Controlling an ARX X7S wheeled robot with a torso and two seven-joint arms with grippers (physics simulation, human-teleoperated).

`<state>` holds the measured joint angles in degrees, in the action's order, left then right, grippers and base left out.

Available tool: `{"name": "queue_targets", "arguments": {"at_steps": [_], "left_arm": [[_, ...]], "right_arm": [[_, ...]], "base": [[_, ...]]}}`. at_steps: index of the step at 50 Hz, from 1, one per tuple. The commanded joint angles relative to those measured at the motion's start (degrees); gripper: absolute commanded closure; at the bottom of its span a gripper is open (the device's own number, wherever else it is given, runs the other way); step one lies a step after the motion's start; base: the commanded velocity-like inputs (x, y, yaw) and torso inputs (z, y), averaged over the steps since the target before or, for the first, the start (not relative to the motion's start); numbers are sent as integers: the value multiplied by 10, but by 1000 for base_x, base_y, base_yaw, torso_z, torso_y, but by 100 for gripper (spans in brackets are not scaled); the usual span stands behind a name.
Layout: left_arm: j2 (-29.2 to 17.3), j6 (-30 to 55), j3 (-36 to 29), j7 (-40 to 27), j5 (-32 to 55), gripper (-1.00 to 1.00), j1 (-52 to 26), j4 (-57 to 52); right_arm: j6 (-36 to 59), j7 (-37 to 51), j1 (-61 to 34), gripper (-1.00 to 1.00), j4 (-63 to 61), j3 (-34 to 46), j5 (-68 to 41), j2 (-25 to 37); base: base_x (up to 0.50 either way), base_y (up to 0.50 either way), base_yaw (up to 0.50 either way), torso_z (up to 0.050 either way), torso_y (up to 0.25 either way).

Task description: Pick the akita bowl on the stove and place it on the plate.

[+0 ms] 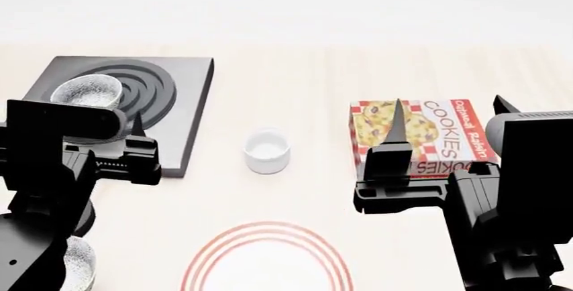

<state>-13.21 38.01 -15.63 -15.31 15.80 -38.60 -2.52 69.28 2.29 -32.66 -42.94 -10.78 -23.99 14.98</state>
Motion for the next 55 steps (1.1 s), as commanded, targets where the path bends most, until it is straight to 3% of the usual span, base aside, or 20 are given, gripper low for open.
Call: {"name": "queue_targets", "arguments": {"at_steps": [1,55], "left_arm": [[-1,3,-2,-2,3,-100,-2,-2],[-9,-5,-12,-8,10,-100,0,3]], "right_arm": [[6,4,-3,-100,-4,-2,-6,1],[2,16,-1,-100,-3,0,-24,8]], "base": [[199,0,0,0,0],[202,0,0,0,0]]}}
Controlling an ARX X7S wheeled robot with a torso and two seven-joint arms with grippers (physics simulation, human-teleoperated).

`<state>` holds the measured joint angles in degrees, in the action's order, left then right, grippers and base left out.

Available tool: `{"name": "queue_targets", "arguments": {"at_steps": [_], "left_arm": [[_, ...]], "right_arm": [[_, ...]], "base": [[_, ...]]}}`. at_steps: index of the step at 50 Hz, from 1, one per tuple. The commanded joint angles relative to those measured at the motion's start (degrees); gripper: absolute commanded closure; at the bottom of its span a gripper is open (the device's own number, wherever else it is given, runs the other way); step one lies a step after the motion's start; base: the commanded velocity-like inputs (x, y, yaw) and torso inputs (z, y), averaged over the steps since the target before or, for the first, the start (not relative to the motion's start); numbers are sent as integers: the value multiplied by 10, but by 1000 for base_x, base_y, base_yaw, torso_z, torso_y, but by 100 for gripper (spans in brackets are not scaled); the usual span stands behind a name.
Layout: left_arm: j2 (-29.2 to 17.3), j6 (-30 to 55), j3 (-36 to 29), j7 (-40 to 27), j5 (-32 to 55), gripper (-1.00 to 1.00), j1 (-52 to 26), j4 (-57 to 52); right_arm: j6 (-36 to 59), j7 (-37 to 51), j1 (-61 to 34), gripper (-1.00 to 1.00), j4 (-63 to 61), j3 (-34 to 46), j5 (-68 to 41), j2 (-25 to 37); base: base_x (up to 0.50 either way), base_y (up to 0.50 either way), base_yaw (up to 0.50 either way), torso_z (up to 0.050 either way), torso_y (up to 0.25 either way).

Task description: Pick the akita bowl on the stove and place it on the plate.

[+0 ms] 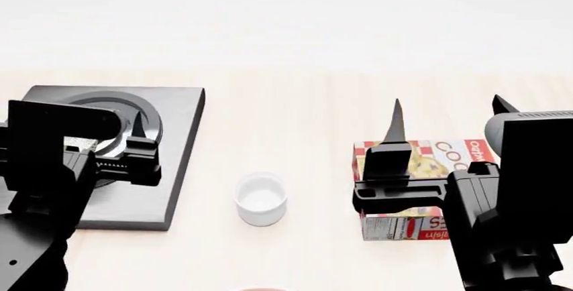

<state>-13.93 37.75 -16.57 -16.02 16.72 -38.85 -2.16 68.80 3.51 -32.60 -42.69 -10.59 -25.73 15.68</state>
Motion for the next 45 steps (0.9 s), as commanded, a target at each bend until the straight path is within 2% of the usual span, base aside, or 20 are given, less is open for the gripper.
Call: {"name": "queue_targets", "arguments": {"at_steps": [1,6,19,23,25,37,38,39,45], "left_arm": [[-2,0,-3,-2,2,-100,2,-2],[-5,5,-2,1,4,-100,-5,0],[-13,94,15,9,28,-100,-122,11],[-16,100,11,13,30,-100,-127,8],[-16,126,10,21,36,-100,-165,21],[-14,166,4,27,34,-100,-256,73],[-12,165,9,28,37,-100,-262,82],[-2,177,41,31,61,-100,-269,92],[-9,184,25,28,45,-100,-305,117]], "right_arm": [[11,5,-3,-100,-8,-3,-8,0],[-6,3,5,-100,3,2,-3,3],[1,7,-1,-100,2,-2,-11,2],[-6,7,2,-100,5,0,-10,3],[-13,6,5,-100,9,3,-7,5],[-10,10,3,-100,6,1,-13,6],[-11,10,4,-100,6,1,-13,6],[-9,11,3,-100,5,1,-14,6],[-8,12,3,-100,3,1,-17,7]], "base": [[203,0,0,0,0],[188,0,0,0,0],[0,0,0,0,0],[0,0,0,0,0],[0,0,0,0,0],[0,0,0,0,0],[0,0,0,0,0],[0,0,0,0,0],[0,0,0,0,0]]}}
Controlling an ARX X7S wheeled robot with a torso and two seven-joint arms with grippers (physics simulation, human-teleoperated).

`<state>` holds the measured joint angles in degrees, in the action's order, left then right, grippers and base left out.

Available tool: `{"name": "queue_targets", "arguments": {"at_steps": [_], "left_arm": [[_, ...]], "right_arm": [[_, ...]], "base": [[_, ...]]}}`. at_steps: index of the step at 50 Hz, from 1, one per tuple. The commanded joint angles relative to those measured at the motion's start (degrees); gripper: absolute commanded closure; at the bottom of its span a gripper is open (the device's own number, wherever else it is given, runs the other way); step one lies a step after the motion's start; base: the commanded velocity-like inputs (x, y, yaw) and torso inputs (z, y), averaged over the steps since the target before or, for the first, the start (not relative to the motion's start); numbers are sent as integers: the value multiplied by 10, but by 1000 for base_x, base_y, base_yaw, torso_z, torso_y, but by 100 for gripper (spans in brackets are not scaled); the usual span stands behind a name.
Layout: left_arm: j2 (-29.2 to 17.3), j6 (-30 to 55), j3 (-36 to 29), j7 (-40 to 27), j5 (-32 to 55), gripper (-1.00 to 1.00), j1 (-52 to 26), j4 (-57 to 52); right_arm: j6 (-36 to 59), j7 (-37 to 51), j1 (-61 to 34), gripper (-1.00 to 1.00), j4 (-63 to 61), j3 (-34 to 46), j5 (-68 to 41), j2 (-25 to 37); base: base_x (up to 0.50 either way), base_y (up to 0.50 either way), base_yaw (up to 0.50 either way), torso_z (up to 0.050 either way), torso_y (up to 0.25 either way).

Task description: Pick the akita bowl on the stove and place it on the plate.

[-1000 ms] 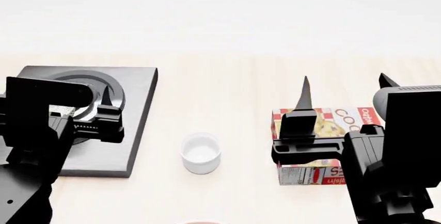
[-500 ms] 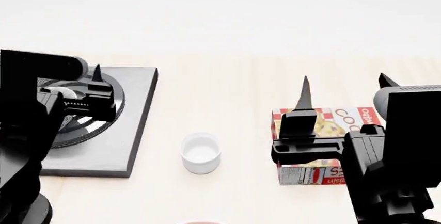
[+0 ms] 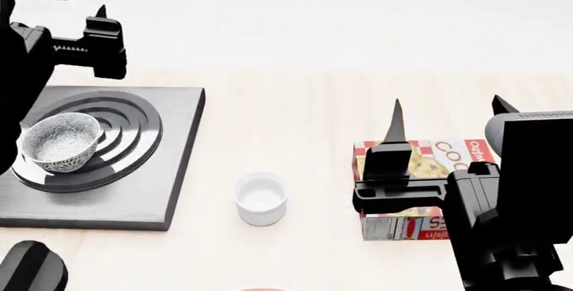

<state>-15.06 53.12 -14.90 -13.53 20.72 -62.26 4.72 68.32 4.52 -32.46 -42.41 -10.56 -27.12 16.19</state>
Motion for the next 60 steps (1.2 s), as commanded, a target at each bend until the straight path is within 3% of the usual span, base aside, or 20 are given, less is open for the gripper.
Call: {"name": "queue_targets", "arguments": {"at_steps": [1,16,25,33,60], "left_arm": [[3,33,8,3,6,-100,-74,49],[32,58,43,-13,21,-100,-144,123],[37,42,54,-21,19,-100,-146,156],[50,37,102,-42,38,-100,-145,186],[29,-5,34,10,22,-100,-137,161]], "right_arm": [[-6,1,2,-100,2,2,-2,3],[-1,5,0,-100,0,2,-9,5],[-3,7,1,-100,1,3,-11,6],[-1,10,-2,-100,1,3,-14,6],[2,16,-1,-100,-3,2,-26,10]], "base": [[0,0,0,0,0],[0,0,0,0,0],[0,0,0,0,0],[0,0,0,0,0],[0,0,0,0,-5]]}}
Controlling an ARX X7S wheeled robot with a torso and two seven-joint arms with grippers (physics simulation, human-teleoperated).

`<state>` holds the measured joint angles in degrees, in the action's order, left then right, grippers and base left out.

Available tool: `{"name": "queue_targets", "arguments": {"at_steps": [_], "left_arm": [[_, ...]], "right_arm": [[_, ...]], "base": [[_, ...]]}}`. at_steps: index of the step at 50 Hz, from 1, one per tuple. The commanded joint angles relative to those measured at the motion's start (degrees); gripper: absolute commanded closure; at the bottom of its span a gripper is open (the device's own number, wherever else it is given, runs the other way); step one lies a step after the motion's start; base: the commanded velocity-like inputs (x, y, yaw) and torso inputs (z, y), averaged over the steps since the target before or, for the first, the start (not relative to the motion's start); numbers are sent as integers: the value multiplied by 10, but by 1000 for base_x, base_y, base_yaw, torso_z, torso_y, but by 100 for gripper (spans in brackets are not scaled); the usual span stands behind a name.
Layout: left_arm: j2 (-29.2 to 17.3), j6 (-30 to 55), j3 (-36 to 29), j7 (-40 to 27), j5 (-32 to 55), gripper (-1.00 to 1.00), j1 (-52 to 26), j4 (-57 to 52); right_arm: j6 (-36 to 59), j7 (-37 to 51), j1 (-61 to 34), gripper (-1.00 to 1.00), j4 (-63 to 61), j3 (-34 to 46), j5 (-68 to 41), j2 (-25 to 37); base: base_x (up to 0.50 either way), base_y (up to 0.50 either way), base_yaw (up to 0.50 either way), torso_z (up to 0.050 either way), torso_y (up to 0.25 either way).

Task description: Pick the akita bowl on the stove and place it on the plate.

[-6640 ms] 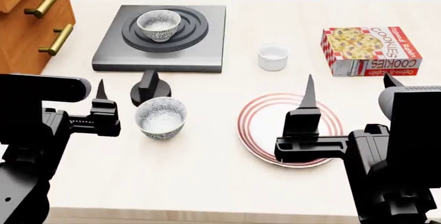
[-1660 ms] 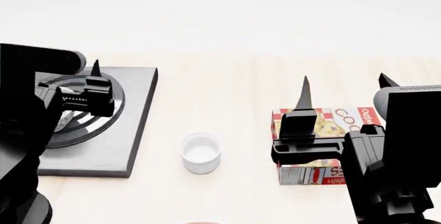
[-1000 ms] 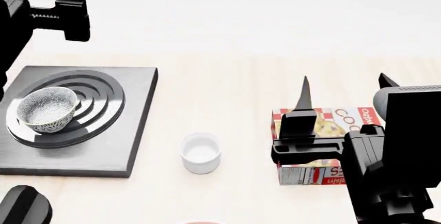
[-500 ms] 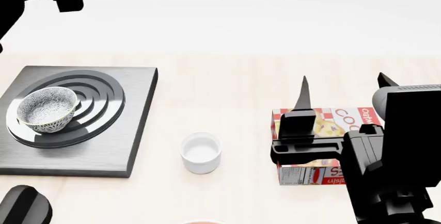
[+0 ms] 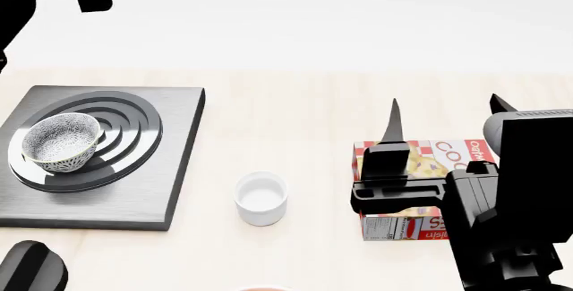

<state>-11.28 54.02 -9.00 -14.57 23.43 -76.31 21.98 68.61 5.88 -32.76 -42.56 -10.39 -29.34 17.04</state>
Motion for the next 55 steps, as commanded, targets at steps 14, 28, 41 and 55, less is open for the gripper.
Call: {"name": "queue_targets", "arguments": {"at_steps": [14,28,41,55], "left_arm": [[-12,-25,-35,29,-3,-100,16,-16],[-14,-32,-34,24,-3,-100,21,-9],[-18,-31,-38,22,-2,-100,30,-16],[-19,-32,-50,21,-7,-100,25,-4]], "right_arm": [[-5,5,1,-100,3,2,-6,3],[-4,9,2,-100,1,1,-12,5],[-7,12,3,-100,3,3,-15,6],[-14,13,4,-100,9,5,-17,9]], "base": [[0,0,0,5,-83],[0,0,0,4,-119],[0,0,0,0,-88],[0,0,0,0,-88]]}}
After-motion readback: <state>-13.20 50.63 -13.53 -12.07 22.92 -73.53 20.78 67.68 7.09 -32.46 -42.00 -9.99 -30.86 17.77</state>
